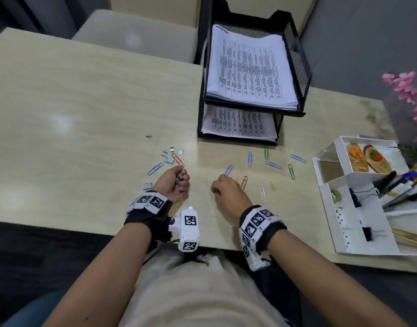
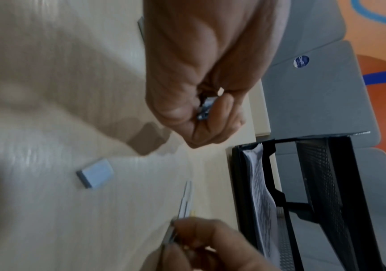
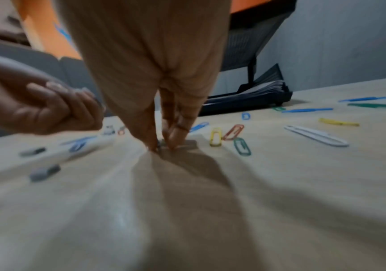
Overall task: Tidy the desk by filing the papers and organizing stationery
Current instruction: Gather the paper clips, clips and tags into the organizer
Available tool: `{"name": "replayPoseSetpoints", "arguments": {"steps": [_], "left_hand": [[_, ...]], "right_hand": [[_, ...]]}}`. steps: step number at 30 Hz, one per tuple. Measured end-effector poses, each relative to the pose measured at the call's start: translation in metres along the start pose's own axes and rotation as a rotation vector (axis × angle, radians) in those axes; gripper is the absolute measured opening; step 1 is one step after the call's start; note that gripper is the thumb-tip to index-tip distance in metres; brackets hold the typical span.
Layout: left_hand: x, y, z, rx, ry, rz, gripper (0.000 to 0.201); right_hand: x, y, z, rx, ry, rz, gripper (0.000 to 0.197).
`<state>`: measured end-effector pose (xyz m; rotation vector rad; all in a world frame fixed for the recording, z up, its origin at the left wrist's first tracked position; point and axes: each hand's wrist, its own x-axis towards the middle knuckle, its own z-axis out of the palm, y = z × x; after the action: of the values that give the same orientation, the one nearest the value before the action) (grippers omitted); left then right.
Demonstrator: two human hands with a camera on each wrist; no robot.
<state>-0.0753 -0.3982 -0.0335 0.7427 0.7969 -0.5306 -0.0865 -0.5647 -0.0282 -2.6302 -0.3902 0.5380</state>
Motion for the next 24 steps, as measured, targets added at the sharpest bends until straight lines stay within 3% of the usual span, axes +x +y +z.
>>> {"name": "replayPoseSetpoints", "arguments": {"steps": [9, 15, 18, 22, 24], "left_hand": [[-0.018, 0.006, -0.038, -0.088, 0.063, 0.104, 0.038], [-0.019, 0.007, -0.047, -0.127, 0.087, 0.131, 0.036], [-0.016, 0.013, -0.048, -0.144, 0.119, 0.149, 0.035], [-0.013, 0.019, -0.045, -0.196, 0.143, 0.165, 0.035], [-0.013, 0.021, -0.042, -0.209, 0.115, 0.159, 0.033]], "right_hand": [[0.002, -0.022, 0.021, 0.02, -0.176, -0.163, 0.021], [-0.001, -0.036, 0.034, -0.15, -0.293, -0.313, 0.021], [0.009, -0.034, 0.031, -0.036, -0.226, -0.227, 0.023], [0.029, -0.04, 0.014, 0.183, -0.01, -0.015, 0.018], [0.037, -0.057, 0.0, 0.343, 0.059, -0.006, 0.013]]}}
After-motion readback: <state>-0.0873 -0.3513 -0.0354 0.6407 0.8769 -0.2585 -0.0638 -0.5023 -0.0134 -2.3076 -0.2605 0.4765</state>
